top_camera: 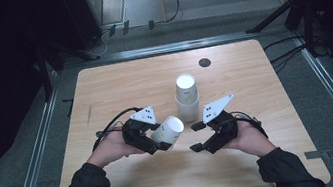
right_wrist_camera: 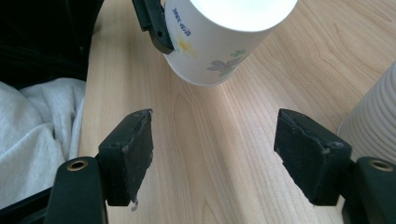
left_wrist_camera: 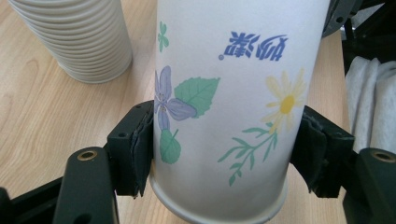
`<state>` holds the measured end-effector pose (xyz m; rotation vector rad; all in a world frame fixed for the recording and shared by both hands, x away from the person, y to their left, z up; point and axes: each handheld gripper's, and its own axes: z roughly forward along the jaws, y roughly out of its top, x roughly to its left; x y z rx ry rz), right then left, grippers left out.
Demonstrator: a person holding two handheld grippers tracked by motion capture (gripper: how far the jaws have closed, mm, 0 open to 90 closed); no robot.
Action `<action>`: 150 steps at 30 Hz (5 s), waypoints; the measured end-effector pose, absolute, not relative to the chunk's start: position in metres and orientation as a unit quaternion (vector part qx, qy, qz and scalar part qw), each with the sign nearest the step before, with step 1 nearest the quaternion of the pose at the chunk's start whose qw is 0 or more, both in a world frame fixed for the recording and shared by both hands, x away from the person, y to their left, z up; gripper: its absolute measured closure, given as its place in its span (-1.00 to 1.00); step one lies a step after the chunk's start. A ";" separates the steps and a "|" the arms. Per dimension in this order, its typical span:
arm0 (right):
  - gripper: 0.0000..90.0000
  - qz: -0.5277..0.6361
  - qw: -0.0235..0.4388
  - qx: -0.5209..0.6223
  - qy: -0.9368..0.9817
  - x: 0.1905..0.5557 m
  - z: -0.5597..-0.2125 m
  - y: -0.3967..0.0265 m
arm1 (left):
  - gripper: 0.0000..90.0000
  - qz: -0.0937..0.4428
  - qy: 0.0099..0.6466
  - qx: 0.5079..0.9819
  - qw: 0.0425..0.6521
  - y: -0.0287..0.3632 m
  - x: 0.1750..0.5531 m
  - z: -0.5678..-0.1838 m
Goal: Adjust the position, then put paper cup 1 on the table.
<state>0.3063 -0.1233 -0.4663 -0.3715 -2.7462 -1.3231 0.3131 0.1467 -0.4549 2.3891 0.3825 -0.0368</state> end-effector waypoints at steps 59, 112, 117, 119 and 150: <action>-0.20 -0.440 0.052 -0.078 -0.893 0.315 -0.467 -0.103 | -0.78 -0.012 0.111 0.941 0.321 0.125 0.307 -0.470; -0.45 -0.502 0.054 -0.079 -0.860 0.315 -0.443 -0.116 | -0.43 -0.031 0.164 0.881 0.442 0.158 0.300 -0.446; -0.45 -0.491 0.047 -0.082 -0.866 0.315 -0.446 -0.119 | -0.43 -0.020 0.162 0.892 0.422 0.162 0.301 -0.441; -0.45 -0.486 0.046 -0.083 -0.869 0.315 -0.447 -0.119 | -0.43 -0.017 0.163 0.899 0.407 0.162 0.301 -0.441; -0.39 -0.413 0.033 -0.081 -0.907 0.309 -0.477 -0.112 | -0.44 -0.026 0.128 0.956 0.264 0.118 0.305 -0.465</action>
